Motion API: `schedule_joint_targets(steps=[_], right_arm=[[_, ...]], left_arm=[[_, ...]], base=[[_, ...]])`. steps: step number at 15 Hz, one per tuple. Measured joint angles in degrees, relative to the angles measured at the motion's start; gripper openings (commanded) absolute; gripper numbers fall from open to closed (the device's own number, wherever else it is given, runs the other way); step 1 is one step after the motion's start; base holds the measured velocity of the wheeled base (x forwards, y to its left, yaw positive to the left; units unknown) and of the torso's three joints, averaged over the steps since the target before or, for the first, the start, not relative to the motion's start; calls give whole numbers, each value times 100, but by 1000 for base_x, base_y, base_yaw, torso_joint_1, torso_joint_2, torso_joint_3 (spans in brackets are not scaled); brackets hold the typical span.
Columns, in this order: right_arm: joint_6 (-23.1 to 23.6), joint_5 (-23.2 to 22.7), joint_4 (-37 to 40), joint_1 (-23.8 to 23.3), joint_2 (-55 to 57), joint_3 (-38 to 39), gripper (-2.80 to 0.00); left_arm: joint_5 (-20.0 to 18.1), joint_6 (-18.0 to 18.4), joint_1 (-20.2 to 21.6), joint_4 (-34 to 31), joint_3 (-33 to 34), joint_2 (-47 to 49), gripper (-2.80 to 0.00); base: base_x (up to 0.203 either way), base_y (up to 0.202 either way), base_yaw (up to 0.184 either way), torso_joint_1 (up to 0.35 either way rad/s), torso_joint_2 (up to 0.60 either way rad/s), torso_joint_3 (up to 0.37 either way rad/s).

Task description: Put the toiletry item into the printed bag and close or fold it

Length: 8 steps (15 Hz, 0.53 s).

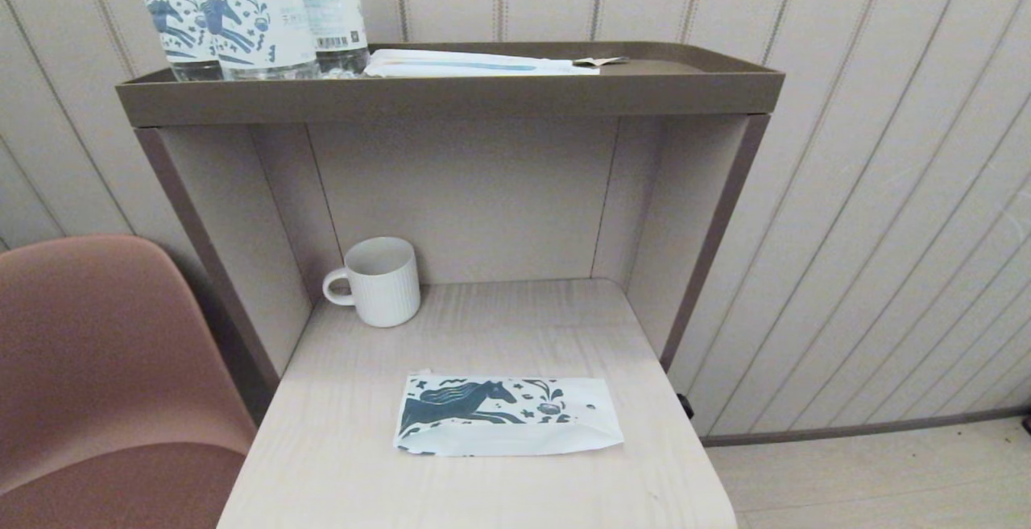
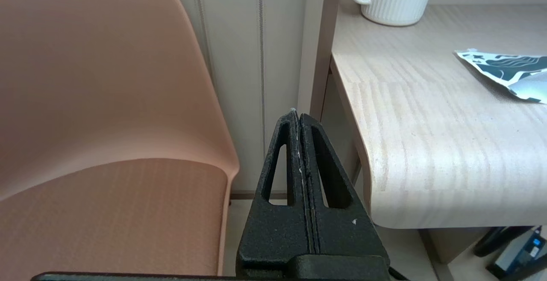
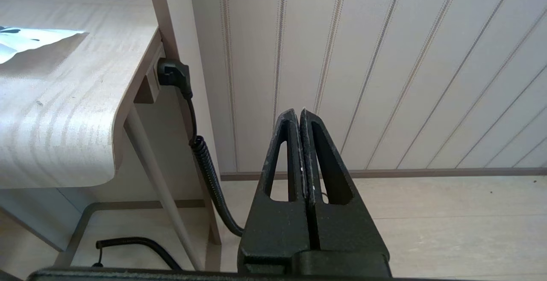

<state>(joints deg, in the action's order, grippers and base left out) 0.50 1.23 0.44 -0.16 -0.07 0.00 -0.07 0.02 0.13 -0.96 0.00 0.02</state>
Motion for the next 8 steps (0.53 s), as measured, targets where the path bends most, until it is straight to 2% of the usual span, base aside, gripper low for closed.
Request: schedule_joint_targets(steps=[8], right_arm=[[-10,0,0,6,0,0,-280]], left_arm=[[-17,9,-4,-2,0,0,-280]], base=[[0,0,0,0,0,0]])
